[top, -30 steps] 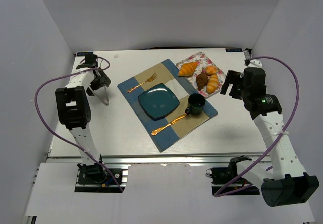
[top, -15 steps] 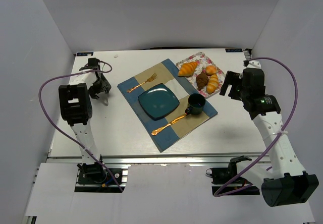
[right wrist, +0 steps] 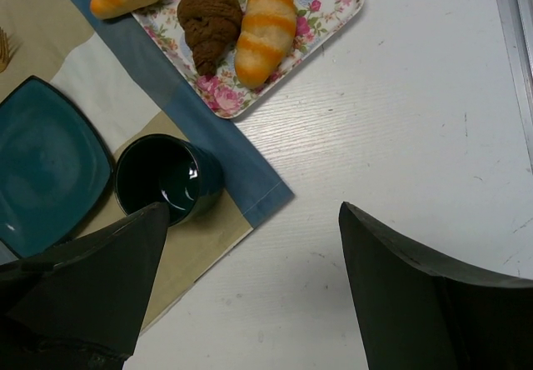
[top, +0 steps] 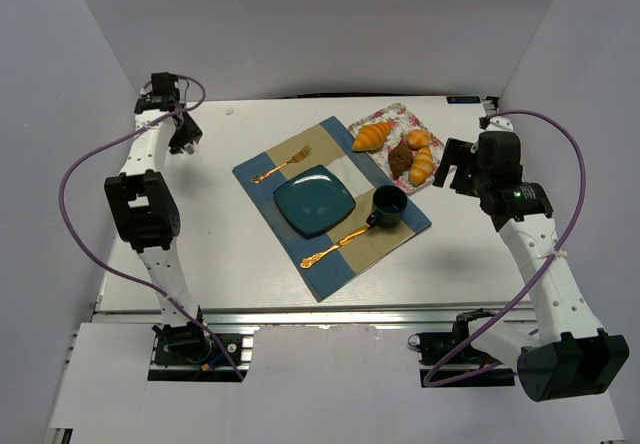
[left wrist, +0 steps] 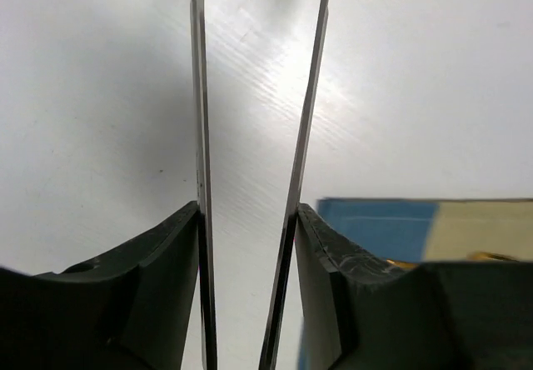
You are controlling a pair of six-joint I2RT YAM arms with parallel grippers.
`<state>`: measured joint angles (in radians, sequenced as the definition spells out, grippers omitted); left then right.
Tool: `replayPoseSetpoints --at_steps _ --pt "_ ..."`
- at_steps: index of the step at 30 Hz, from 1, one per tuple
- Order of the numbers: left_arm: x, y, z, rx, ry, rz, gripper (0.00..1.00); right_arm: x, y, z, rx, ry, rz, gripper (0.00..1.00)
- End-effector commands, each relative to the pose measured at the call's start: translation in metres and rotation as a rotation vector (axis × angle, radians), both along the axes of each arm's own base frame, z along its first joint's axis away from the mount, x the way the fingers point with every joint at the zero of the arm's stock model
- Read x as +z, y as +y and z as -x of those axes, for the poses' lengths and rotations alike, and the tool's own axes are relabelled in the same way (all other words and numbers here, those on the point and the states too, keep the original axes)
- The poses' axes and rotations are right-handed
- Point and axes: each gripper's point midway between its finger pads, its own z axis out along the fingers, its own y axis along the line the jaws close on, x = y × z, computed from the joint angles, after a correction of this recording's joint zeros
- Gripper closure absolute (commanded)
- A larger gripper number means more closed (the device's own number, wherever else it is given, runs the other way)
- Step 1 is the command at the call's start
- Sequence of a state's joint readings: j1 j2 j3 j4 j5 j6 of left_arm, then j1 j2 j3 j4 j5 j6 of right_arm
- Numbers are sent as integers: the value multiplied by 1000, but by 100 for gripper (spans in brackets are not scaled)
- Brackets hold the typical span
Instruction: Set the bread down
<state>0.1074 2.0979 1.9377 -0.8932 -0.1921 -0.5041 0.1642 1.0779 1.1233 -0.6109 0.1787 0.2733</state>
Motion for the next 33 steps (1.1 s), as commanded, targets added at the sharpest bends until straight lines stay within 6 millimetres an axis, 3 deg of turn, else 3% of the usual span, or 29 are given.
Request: replayPoseSetpoints --at_steps 1,4,6,9,10,11,13,14,17,21,26,33 --pt "84 -14 11 -2 -156 55 44 31 6 -11 19 -90 -27 11" --pt "100 -39 14 -64 -189 104 47 34 10 -12 30 -94 -44 11" --pt "107 -70 13 -141 -209 122 47 35 11 -12 33 -99 -52 11" --pt "115 -149 13 -341 -217 154 47 36 10 -11 24 -102 -56 11" --pt "105 -179 11 -434 -188 184 47 36 9 -10 19 -101 -55 11" --pt "119 -221 13 -534 -216 192 47 37 9 -8 15 -107 -59 11" --pt "118 -262 17 -650 -207 196 47 38 6 -6 5 -110 -52 11" --pt "119 -298 18 -748 -222 214 47 38 4 -4 -4 -112 -49 11" --pt "121 -348 25 -875 -255 304 45 39 0 2 -17 -114 -41 11" --pt "117 -376 19 -929 -309 334 44 37 -5 10 -32 -109 -26 11" --pt "106 -396 21 -973 -303 335 44 33 -9 20 -43 -99 -16 11" --pt "83 -404 33 -993 -248 254 44 28 -10 24 -42 -85 -6 11"
